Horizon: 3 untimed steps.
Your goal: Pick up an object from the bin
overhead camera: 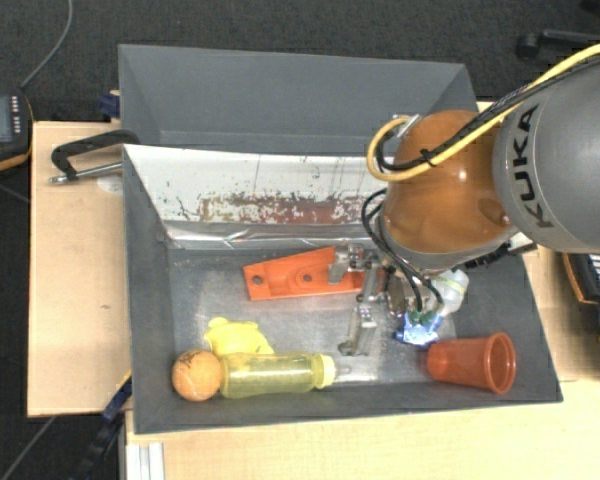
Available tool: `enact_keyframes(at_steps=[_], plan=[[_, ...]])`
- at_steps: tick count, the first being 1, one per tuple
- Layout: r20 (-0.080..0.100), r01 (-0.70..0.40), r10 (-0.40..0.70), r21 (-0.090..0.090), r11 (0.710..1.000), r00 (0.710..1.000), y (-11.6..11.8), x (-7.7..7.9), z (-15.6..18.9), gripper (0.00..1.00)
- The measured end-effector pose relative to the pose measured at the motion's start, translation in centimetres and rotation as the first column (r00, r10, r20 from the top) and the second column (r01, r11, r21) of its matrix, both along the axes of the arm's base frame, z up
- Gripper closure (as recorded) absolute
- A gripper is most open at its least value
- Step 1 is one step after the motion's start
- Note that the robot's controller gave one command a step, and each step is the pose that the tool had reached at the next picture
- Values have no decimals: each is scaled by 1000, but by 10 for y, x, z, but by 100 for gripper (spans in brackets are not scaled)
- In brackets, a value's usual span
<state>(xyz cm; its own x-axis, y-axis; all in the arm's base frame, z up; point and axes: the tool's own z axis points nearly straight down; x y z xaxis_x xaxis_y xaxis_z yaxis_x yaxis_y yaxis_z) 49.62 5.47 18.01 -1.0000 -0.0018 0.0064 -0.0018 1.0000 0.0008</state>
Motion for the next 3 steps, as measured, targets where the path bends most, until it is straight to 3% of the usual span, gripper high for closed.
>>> enact_keyframes(at_steps=[1,2,3], plan=[[8,1,-1,1,1000,1000,0,2,4,0],[12,49,-49,2,999,999,-6,25,-45,0],[-2,216,-216,-1,976,976,-5,22,-66,0]])
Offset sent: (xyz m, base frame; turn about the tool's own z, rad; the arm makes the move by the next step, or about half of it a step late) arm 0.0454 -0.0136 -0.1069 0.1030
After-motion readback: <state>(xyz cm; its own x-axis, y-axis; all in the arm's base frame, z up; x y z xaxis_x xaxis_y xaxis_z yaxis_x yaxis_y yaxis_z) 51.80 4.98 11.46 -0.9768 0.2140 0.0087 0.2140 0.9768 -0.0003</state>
